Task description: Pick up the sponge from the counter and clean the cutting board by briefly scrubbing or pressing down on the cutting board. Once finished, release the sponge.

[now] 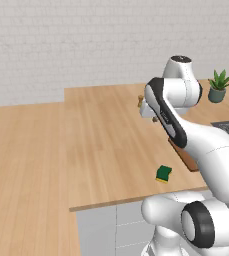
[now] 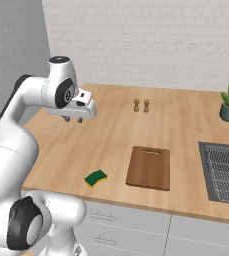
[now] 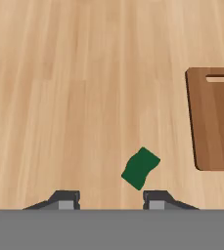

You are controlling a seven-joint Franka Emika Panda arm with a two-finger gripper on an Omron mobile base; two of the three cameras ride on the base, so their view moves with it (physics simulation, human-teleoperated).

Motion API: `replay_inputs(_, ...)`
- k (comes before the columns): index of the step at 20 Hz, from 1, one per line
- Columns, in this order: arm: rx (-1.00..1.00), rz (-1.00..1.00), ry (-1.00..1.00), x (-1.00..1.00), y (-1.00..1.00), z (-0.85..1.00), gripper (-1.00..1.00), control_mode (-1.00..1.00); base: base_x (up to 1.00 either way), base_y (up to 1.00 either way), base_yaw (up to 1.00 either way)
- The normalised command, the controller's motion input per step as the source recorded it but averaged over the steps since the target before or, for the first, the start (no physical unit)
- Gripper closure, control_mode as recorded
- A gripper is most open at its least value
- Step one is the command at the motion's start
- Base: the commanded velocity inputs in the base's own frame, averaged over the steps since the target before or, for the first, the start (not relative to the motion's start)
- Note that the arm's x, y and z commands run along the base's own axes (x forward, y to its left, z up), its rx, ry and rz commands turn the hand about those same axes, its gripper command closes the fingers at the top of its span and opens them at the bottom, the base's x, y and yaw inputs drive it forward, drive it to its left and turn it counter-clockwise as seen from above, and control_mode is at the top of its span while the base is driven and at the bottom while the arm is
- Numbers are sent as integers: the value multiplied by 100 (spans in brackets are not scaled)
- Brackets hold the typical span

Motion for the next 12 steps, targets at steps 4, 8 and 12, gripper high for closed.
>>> replay_inputs(4, 0, 0, -1, -22, -2, 0, -100, -100, 0, 0, 0)
replay_inputs(8, 0, 0, 0, -55, -11, -17, -100, -100, 0, 0, 0)
replay_inputs(12, 0, -15, 6, -40, -27, -50, -100, -100, 0, 0, 0)
